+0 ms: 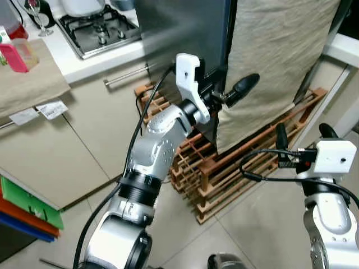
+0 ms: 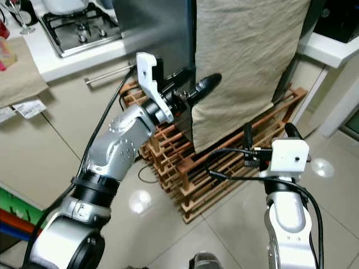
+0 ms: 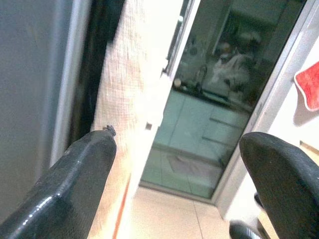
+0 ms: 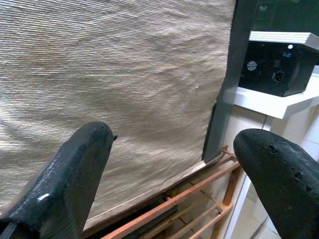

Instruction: Restocking fridge

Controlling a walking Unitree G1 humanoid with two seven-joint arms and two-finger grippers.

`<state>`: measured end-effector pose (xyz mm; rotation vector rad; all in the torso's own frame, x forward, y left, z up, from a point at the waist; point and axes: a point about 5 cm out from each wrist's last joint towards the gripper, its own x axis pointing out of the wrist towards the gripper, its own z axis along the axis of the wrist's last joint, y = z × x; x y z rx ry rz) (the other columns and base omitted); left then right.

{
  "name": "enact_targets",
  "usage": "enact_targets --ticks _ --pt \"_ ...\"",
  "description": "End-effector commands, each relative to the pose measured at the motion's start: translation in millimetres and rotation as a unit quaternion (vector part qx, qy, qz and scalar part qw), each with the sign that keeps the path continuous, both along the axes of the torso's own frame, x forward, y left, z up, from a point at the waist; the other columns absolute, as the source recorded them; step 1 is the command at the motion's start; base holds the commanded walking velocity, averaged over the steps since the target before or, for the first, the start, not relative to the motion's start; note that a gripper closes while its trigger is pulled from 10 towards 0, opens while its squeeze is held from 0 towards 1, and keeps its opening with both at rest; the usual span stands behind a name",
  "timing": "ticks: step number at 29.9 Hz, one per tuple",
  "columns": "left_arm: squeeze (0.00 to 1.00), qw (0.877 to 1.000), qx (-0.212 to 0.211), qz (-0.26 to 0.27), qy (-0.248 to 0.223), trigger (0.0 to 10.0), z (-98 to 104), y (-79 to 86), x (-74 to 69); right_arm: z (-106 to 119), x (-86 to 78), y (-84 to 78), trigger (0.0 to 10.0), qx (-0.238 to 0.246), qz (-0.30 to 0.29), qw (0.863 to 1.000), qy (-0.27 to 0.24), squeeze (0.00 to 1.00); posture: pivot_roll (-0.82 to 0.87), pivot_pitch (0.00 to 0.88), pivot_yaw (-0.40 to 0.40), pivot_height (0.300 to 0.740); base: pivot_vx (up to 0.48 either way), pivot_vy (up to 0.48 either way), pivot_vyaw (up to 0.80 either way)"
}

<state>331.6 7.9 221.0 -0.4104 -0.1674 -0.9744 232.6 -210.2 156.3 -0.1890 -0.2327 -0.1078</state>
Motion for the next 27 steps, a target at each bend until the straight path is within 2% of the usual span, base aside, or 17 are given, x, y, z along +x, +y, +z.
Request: enact_targets --ticks 1,8,15,19,23,27 --pt "0.02 1.000 -0.014 -0.013 0.012 10.0 -2 -11.6 -4.5 1 0.7 1.5 10.0 0.000 0.005 1.000 0.003 0.00 -0.34 0.101 0.092 0.740 0.000 0.000 0.00" --pt "0.05 0.999 -0.001 0.030 0.031 10.0 -10 -8.4 8.4 2 3.4 3.2 10.0 -0.005 0.011 1.000 0.002 0.00 -0.34 0.101 0.093 0.740 0.000 0.000 0.00" --pt "0.09 0.997 -0.018 0.056 0.053 10.0 -11 -2.6 16.2 1 0.8 2.2 10.0 -0.007 0.005 1.000 0.003 0.00 -0.35 0.114 0.099 0.740 0.000 0.000 0.00" --pt "0.09 0.997 -0.053 0.028 0.042 10.0 0 -7.2 12.4 1 -1.1 0.8 10.0 -0.007 0.001 1.000 0.003 0.00 -0.35 0.120 0.098 0.740 0.000 0.000 0.00" --pt "0.07 0.998 -0.061 0.005 0.031 10.0 6 -10.6 7.5 2 -1.3 -0.3 10.0 -0.008 -0.002 1.000 0.003 0.00 -0.35 0.122 0.098 0.740 0.000 0.000 0.00" --pt "0.07 0.999 -0.047 0.003 0.025 10.0 2 -14.6 6.7 2 -1.0 -0.5 10.0 -0.009 -0.003 1.000 0.003 0.00 -0.35 0.123 0.097 0.740 0.000 0.000 0.00"
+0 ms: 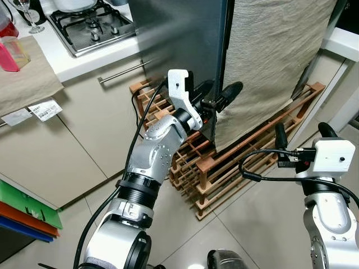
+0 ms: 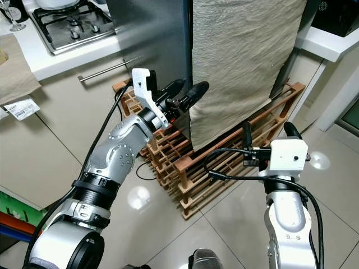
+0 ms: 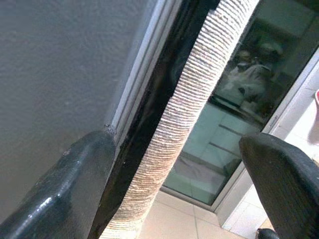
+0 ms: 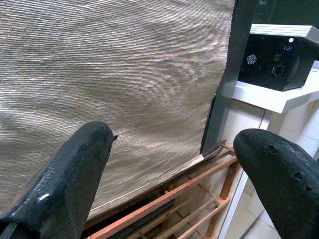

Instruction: Restocking fridge

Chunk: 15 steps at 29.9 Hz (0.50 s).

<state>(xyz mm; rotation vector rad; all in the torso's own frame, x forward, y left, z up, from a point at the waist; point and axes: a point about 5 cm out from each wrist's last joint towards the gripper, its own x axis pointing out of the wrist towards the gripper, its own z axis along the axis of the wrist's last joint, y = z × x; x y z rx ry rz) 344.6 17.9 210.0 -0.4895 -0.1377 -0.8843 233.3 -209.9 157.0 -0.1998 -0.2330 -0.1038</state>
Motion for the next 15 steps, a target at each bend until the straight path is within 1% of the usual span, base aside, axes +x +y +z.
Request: enact_targets --ticks 1,8,12,15 --pt "0.07 0.999 -0.018 -0.031 -0.014 10.0 13 -25.3 -5.9 1 -1.8 -0.8 10.0 -0.004 -0.004 1.000 0.003 0.00 -0.36 0.124 0.097 0.740 0.000 0.000 0.00" --pt "0.07 0.998 -0.023 -0.047 -0.018 10.0 16 -30.7 -7.7 1 -2.1 -0.7 10.0 -0.005 -0.004 1.000 0.003 0.00 -0.36 0.127 0.097 0.740 0.000 0.000 0.00" --pt "0.07 0.998 -0.018 -0.059 -0.020 10.0 15 -33.9 -9.2 1 -1.4 -0.5 10.0 -0.006 -0.003 1.000 0.004 0.00 -0.36 0.129 0.096 0.740 0.000 0.000 0.00" --pt "0.07 0.996 -0.028 -0.078 -0.016 10.0 16 -37.7 -10.5 1 -0.7 -0.4 10.0 -0.008 -0.002 1.000 0.002 0.00 -0.36 0.130 0.096 0.740 0.000 0.000 0.00"
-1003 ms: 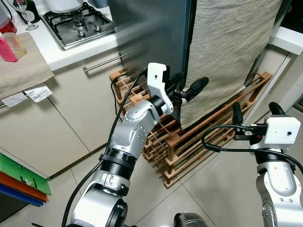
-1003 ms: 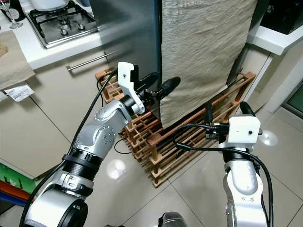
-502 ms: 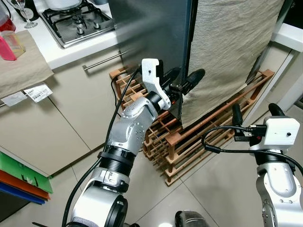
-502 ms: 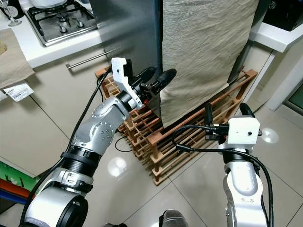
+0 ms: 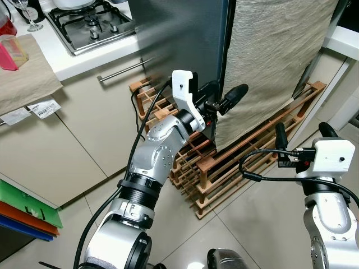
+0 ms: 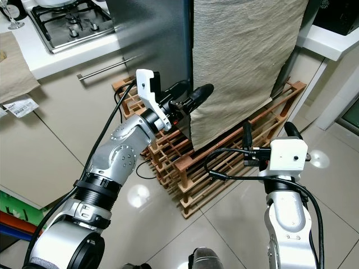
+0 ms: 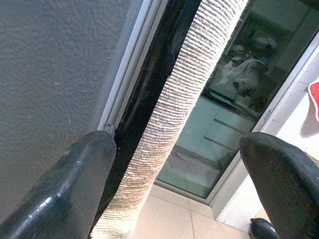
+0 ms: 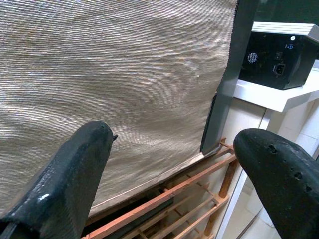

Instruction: Restocking fridge

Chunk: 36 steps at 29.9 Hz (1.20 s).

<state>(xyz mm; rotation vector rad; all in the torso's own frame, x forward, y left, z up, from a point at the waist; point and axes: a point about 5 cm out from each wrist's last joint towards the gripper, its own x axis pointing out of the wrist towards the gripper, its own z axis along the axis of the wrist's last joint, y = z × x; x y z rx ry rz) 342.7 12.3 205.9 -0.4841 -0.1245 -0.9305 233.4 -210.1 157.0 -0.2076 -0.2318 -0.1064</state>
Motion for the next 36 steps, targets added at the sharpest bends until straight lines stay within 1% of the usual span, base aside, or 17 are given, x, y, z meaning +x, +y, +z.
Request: enact_targets --ticks 1,4,7,10,15,16,17,18,19,21,25,27,30,33,35,36 --pt "0.06 0.997 -0.037 -0.059 -0.013 10.0 21 -33.0 -9.0 1 -0.8 -0.2 10.0 -0.005 -0.001 1.000 0.002 0.00 -0.36 0.130 0.096 0.740 0.000 0.000 0.00" --pt "0.05 0.995 -0.048 -0.084 -0.016 10.0 25 -37.2 -13.0 2 -0.8 0.0 10.0 -0.005 0.000 1.000 0.002 0.00 -0.36 0.132 0.094 0.740 0.000 0.000 0.00" --pt "0.05 0.992 -0.037 -0.113 -0.034 10.0 27 -45.3 -18.1 1 0.0 0.2 10.0 -0.005 0.001 1.000 0.002 0.00 -0.35 0.130 0.093 0.740 0.000 0.000 0.00" --pt "0.04 0.992 -0.030 -0.116 -0.033 10.0 26 -48.8 -16.8 1 0.8 0.1 10.0 -0.005 0.002 1.000 0.003 0.00 -0.35 0.129 0.092 0.740 0.000 0.000 0.00" --pt "0.06 0.995 -0.025 -0.093 -0.034 10.0 29 -61.5 -12.0 1 3.6 2.4 10.0 -0.003 0.004 1.000 0.001 0.00 -0.34 0.126 0.095 0.740 0.000 0.000 0.00" --pt "0.07 0.995 -0.034 -0.091 -0.025 10.0 30 -64.3 -12.2 1 4.0 2.5 10.0 -0.003 0.004 1.000 0.000 0.00 -0.34 0.125 0.097 0.740 0.000 0.000 0.00" --pt "0.07 0.995 -0.034 -0.091 -0.025 10.0 30 -64.3 -12.2 1 4.0 2.5 10.0 -0.003 0.004 1.000 0.000 0.00 -0.34 0.125 0.097 0.740 0.000 0.000 0.00" --pt "0.08 0.993 -0.063 -0.099 -0.001 10.0 34 -71.2 -15.4 1 4.5 2.8 10.0 -0.003 0.004 1.000 0.000 0.00 -0.34 0.125 0.097 0.740 0.000 0.000 0.00" --pt "0.08 0.991 -0.081 -0.109 0.012 10.0 37 -75.4 -18.4 1 4.7 3.0 10.0 -0.003 0.004 1.000 0.000 0.00 -0.34 0.125 0.097 0.740 0.000 0.000 0.00" --pt "0.08 0.985 -0.109 -0.129 0.024 10.0 46 -85.6 -27.7 0 5.6 3.4 10.0 -0.002 0.004 1.000 0.000 0.00 -0.33 0.124 0.097 0.740 0.000 0.000 0.00" --pt "0.07 0.976 -0.139 -0.168 0.029 10.0 60 -99.3 -43.4 0 8.0 5.7 10.0 0.001 0.005 1.000 -0.001 0.00 -0.32 0.122 0.096 0.740 0.000 0.000 0.00" --pt "0.07 0.973 -0.145 -0.181 0.021 10.0 65 -100.9 -48.4 -1 9.5 6.9 10.0 0.002 0.007 1.000 0.000 0.00 -0.32 0.120 0.096 0.740 0.000 0.000 0.00" --pt "0.07 0.971 -0.149 -0.188 0.014 10.0 69 -98.4 -49.7 -1 10.6 7.4 10.0 0.002 0.008 1.000 -0.001 0.00 -0.31 0.118 0.094 0.740 0.000 0.000 0.00" --pt "0.06 0.968 -0.151 -0.200 -0.005 10.0 76 -89.9 -51.7 -1 12.9 7.3 10.0 0.002 0.010 1.000 -0.002 0.00 -0.30 0.115 0.089 0.740 0.000 0.000 0.00" --pt "0.05 0.967 -0.150 -0.203 -0.010 10.0 77 -88.2 -52.9 -1 13.7 7.3 10.0 0.002 0.011 1.000 -0.002 0.00 -0.30 0.114 0.086 0.740 0.000 0.000 0.00" --pt "0.05 0.967 -0.145 -0.207 -0.021 10.0 79 -86.5 -54.8 -1 14.9 7.5 10.0 0.002 0.011 1.000 -0.002 0.00 -0.29 0.113 0.083 0.740 0.000 0.000 0.00"
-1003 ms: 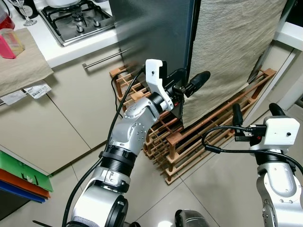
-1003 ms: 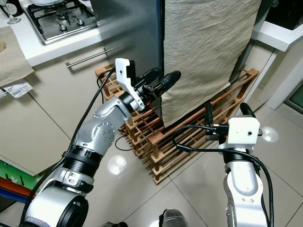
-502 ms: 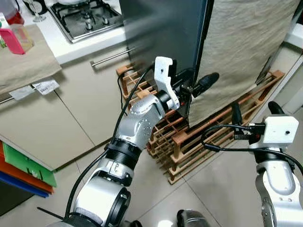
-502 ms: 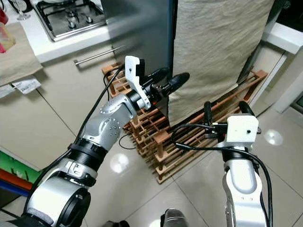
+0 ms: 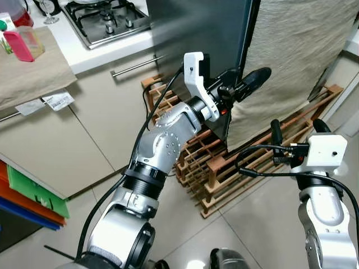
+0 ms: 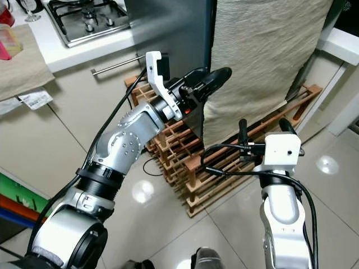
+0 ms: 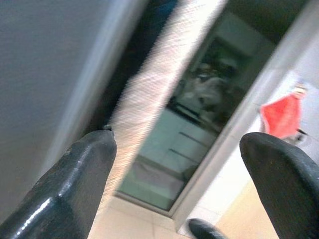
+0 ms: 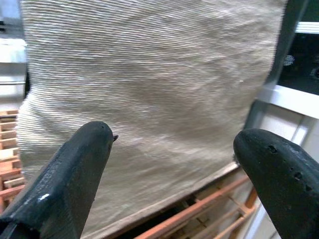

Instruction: Restocking fridge

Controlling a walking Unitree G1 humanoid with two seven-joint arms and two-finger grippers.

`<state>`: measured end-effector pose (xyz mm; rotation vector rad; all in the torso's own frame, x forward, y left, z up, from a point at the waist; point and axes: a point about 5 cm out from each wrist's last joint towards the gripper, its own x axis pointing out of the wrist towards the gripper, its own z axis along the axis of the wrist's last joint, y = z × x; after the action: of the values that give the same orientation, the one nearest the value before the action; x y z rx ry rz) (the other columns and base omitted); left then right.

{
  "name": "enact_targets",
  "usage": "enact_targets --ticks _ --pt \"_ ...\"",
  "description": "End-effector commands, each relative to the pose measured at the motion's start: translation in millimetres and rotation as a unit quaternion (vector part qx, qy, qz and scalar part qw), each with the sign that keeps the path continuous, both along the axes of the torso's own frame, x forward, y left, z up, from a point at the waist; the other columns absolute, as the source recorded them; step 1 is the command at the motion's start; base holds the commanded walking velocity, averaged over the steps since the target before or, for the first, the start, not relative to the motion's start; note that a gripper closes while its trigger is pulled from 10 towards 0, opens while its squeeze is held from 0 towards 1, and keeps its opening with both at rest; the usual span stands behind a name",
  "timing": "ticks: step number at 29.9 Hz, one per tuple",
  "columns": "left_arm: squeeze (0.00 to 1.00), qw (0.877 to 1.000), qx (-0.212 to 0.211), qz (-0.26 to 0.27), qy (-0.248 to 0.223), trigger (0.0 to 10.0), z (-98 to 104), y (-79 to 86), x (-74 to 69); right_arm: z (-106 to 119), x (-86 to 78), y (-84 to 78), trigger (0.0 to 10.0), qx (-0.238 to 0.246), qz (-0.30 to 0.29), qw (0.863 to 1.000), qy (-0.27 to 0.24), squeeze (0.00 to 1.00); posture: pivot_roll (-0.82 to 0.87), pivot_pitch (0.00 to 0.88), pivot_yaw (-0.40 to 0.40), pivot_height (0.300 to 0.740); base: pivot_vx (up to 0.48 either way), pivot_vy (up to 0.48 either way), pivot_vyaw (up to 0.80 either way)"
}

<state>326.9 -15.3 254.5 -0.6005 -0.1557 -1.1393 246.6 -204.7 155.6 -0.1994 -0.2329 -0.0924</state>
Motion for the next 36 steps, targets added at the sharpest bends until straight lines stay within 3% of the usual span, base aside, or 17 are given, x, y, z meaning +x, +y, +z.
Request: enact_targets --ticks 1,4,5,8,9,10,14,16,19,21,27,36 --pt "0.05 0.992 -0.075 -0.101 -0.027 10.0 31 -54.4 -40.5 1 3.8 3.2 10.0 -0.002 0.007 1.000 -0.003 0.00 -0.29 0.111 0.084 0.740 0.000 0.000 0.00" --pt "0.05 0.994 -0.045 -0.083 -0.054 10.0 26 -46.9 -38.8 2 5.3 3.4 10.0 -0.002 0.007 1.000 -0.007 0.00 -0.29 0.108 0.083 0.740 0.000 0.000 0.00" --pt "0.00 0.997 -0.021 -0.051 -0.059 10.0 18 -38.6 -32.8 3 5.7 3.1 10.0 -0.001 0.005 1.000 -0.010 0.00 -0.28 0.109 0.082 0.740 0.000 0.000 0.00" --pt "0.00 0.998 0.025 0.021 -0.061 10.0 1 -19.0 -21.0 4 6.1 2.7 10.0 0.002 0.002 1.000 -0.015 0.00 -0.27 0.108 0.079 0.740 0.000 0.000 0.00" --pt "0.00 0.998 0.025 0.021 -0.061 10.0 1 -19.0 -21.0 4 6.1 2.7 10.0 0.002 0.002 1.000 -0.015 0.00 -0.27 0.108 0.079 0.740 0.000 0.000 0.00" --pt "0.00 0.997 0.035 0.052 -0.052 10.0 -5 -7.7 -17.7 5 6.3 3.3 10.0 0.003 0.001 1.000 -0.017 0.00 -0.25 0.104 0.081 0.740 0.000 0.000 0.00" --pt "0.00 0.983 0.065 0.168 -0.044 10.0 -21 34.6 -11.9 6 10.2 6.8 10.0 0.004 0.005 1.000 -0.022 0.00 -0.24 0.099 0.078 0.740 0.000 0.000 0.00" --pt "0.00 0.968 0.080 0.239 -0.018 10.0 -37 61.1 -10.7 8 14.3 9.7 10.0 0.003 0.012 1.000 -0.027 0.00 -0.22 0.093 0.066 0.740 0.000 0.000 0.00" --pt "0.00 0.960 0.086 0.265 0.012 10.0 -52 73.7 -12.8 7 19.1 11.4 10.0 0.009 0.018 1.000 -0.021 0.00 -0.19 0.082 0.045 0.740 0.000 0.000 0.00" --pt "0.00 0.958 0.086 0.271 0.019 10.0 -55 72.4 -14.9 5 19.9 9.9 10.0 0.008 0.020 1.000 -0.017 0.00 -0.18 0.082 0.042 0.740 0.000 0.000 0.00" --pt "0.00 0.943 0.168 0.286 -0.001 10.0 -71 64.9 -5.5 -2 27.6 19.8 10.0 0.009 0.037 0.999 -0.003 0.00 -0.15 0.086 0.021 0.740 0.000 0.480 -0.77" --pt "0.00 0.935 0.186 0.301 -0.001 10.0 -68 56.2 4.0 1 32.6 10.7 10.0 0.004 0.010 1.000 -0.018 0.00 -0.19 0.086 0.060 0.740 0.000 0.107 -0.76"
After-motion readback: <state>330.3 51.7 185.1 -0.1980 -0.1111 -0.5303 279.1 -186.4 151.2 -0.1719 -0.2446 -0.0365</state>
